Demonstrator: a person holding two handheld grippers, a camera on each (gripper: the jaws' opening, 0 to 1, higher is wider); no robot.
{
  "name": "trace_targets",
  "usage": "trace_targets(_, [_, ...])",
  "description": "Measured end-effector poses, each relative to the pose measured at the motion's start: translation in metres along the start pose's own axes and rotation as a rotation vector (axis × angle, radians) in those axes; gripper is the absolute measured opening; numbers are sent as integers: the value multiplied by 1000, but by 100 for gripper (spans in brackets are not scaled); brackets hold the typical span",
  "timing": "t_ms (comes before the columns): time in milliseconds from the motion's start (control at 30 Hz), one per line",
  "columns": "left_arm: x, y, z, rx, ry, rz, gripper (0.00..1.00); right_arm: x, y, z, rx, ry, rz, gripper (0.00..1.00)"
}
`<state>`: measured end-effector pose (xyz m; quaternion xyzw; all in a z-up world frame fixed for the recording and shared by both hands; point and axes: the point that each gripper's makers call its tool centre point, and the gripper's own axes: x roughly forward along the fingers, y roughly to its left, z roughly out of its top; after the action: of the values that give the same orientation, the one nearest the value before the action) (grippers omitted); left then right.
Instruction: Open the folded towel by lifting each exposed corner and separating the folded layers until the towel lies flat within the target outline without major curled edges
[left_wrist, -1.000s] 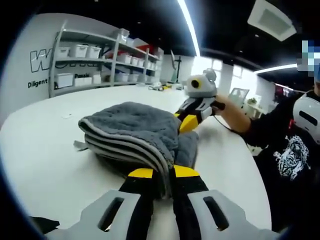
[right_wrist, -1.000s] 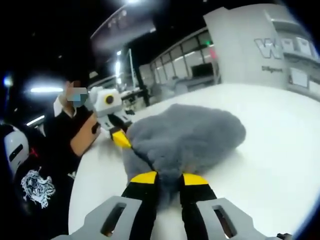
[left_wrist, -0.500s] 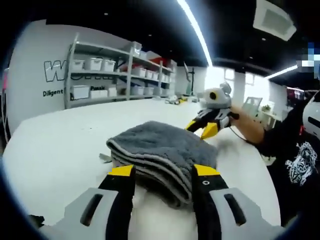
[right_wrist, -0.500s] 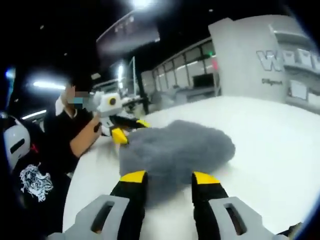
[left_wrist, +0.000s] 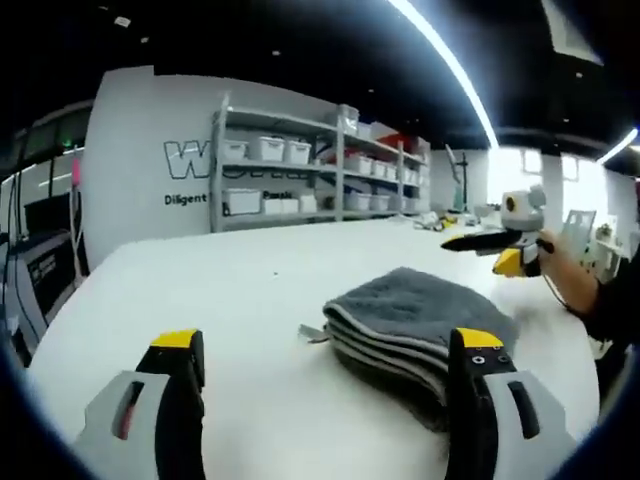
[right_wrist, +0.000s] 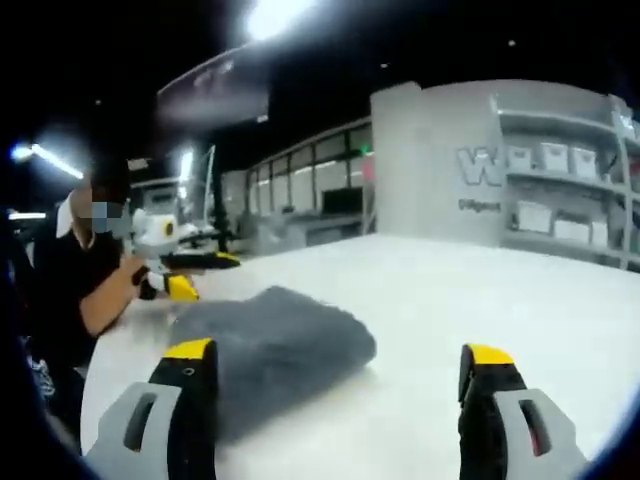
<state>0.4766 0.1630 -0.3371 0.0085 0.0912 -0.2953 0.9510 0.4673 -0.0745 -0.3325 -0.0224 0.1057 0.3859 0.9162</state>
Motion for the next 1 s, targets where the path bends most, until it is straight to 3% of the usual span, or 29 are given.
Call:
trace_targets(300, [-3,16,6,52,-11,97,100,-6,-9,6,-45,-14,-64,100])
trace_targets(367, [-10,19,8,68,13,126,100,-10,-13,10,-61,-20,-89,100])
trace_targets(500, [-33,10,38,113,-35,139,100,-27,-12,28,-60,-46,-106,100])
trace_targets(600, [-50,1,56,130,-52,144,100,-43,-26,45,-106,-54,-158,100])
trace_targets(833, [-72,-23,72,118,-70,108,100,-67,-19,56,-117,-71,-189,100])
trace_targets(1000, [-84,-29,79,151,-71,124,100,-86,-16,63,-137,-82,-213,100])
